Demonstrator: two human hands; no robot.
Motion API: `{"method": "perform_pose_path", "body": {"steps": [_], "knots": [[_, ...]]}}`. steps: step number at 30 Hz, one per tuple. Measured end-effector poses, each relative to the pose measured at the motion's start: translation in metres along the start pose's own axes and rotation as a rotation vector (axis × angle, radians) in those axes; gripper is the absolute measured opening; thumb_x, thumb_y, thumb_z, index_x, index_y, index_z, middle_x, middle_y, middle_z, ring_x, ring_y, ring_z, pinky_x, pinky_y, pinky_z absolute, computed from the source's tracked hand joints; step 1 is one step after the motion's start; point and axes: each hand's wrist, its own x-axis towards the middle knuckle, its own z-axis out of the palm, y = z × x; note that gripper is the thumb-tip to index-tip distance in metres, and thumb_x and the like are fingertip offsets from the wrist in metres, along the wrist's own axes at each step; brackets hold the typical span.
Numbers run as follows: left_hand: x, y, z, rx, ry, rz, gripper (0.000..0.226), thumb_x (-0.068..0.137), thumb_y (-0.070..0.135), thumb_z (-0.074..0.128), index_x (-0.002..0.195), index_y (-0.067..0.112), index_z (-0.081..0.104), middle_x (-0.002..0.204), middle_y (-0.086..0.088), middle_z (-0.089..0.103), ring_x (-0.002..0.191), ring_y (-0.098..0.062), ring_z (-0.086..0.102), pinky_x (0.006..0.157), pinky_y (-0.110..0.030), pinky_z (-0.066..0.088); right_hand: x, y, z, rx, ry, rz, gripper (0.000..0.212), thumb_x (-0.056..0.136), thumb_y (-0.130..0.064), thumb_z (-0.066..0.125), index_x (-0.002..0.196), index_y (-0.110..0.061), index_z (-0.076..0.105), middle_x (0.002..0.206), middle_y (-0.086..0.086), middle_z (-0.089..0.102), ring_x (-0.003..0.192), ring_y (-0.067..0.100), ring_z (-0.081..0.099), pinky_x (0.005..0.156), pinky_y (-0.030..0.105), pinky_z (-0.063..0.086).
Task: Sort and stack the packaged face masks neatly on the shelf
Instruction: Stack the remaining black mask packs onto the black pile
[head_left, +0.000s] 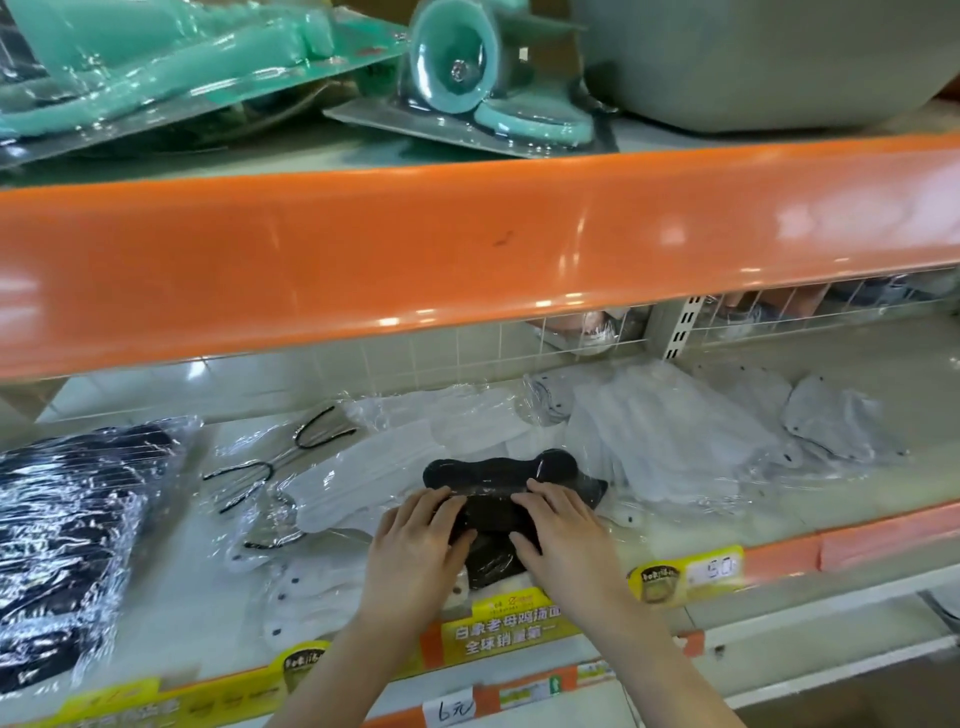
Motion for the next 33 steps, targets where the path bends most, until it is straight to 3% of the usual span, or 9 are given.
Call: {"method": "perform_pose_path", "body": {"steps": [5,10,15,17,20,24,26,29,33], "knots": [[-0.001,0.001,-0.001,0.029,0.065,0.012,0.035,0.06,0.022,0.089,0.09,0.013,0.074,0.093,-0.001,0.072,0.085,-0.022,0.069,0.07,-0.037,0.055,0.002,-0.01,0.005,0.028,0.129,0.065,0.029,0.065,-0.008,0.08,0.092,-0.017,0.072,0.101,-0.001,0.068,0.095,0.018,0.065,0.077,0.032,0.055],[-0.001,0.002,-0.002,0.042,0.13,0.011,0.017,0.072,0.013,0.08,0.087,0.014,0.071,0.088,0.0,0.07,0.081,-0.022,0.067,0.068,-0.036,0.053,-0.001,-0.012,0.0,0.049,0.16,0.084,0.016,0.074,-0.011,0.078,0.086,-0.02,0.072,0.094,-0.006,0.068,0.089,0.016,0.065,0.073,0.032,0.053],[0.004,0.003,-0.003,0.056,0.072,-0.019,0.026,0.061,0.008,0.083,0.081,0.014,0.067,0.08,0.0,0.066,0.072,-0.024,0.064,0.061,-0.036,0.05,-0.002,-0.015,-0.005,0.033,0.197,0.087,0.006,0.083,-0.018,0.064,0.083,-0.022,0.068,0.082,-0.008,0.064,0.076,0.014,0.061,0.066,0.028,0.049],[0.01,0.005,-0.006,0.092,0.04,-0.007,0.027,0.059,0.012,0.085,0.078,0.016,0.066,0.076,0.0,0.064,0.067,-0.024,0.061,0.058,-0.037,0.049,-0.003,-0.016,-0.006,0.027,0.206,0.089,0.018,0.087,-0.024,0.05,0.084,-0.022,0.067,0.08,-0.008,0.064,0.074,0.014,0.06,0.065,0.028,0.048],[0.02,0.006,-0.01,0.139,0.014,0.034,0.034,0.053,0.013,0.089,0.075,0.015,0.064,0.071,-0.001,0.061,0.061,-0.024,0.059,0.053,-0.035,0.047,-0.004,-0.018,-0.008,0.046,0.225,0.074,0.024,0.089,-0.026,0.044,0.085,-0.02,0.068,0.081,-0.007,0.065,0.074,0.014,0.061,0.066,0.028,0.049],[0.028,0.004,-0.013,0.172,0.011,0.087,0.041,0.045,0.011,0.091,0.077,0.013,0.065,0.072,-0.002,0.06,0.06,-0.024,0.059,0.051,-0.034,0.046,-0.004,-0.019,-0.009,0.073,0.234,0.04,0.019,0.09,-0.024,0.046,0.09,-0.018,0.064,0.087,-0.005,0.063,0.079,0.015,0.06,0.069,0.028,0.049],[0.029,0.003,-0.018,0.149,0.065,0.111,0.04,0.046,0.008,0.089,0.079,0.012,0.066,0.074,-0.004,0.062,0.063,-0.025,0.06,0.051,-0.035,0.047,-0.003,-0.018,-0.011,0.023,0.232,0.024,0.009,0.083,-0.015,0.059,0.09,-0.016,0.063,0.087,-0.002,0.062,0.079,0.018,0.06,0.066,0.031,0.05],[0.025,-0.002,-0.026,0.089,0.202,0.167,0.03,0.054,0.003,0.079,0.081,0.009,0.067,0.078,-0.007,0.061,0.067,-0.027,0.06,0.054,-0.036,0.047,0.001,-0.022,-0.014,-0.037,0.176,0.024,0.034,0.058,-0.001,0.079,0.086,-0.014,0.065,0.084,0.0,0.06,0.072,0.02,0.06,0.059,0.03,0.051],[0.015,-0.018,-0.034,0.076,0.264,0.177,0.027,0.062,-0.002,0.077,0.085,0.008,0.067,0.082,-0.006,0.062,0.071,-0.026,0.058,0.059,-0.035,0.045,0.01,-0.034,-0.013,-0.04,0.195,-0.017,0.031,0.057,0.002,0.08,0.081,-0.013,0.065,0.081,0.001,0.06,0.071,0.022,0.06,0.059,0.031,0.052]]}}
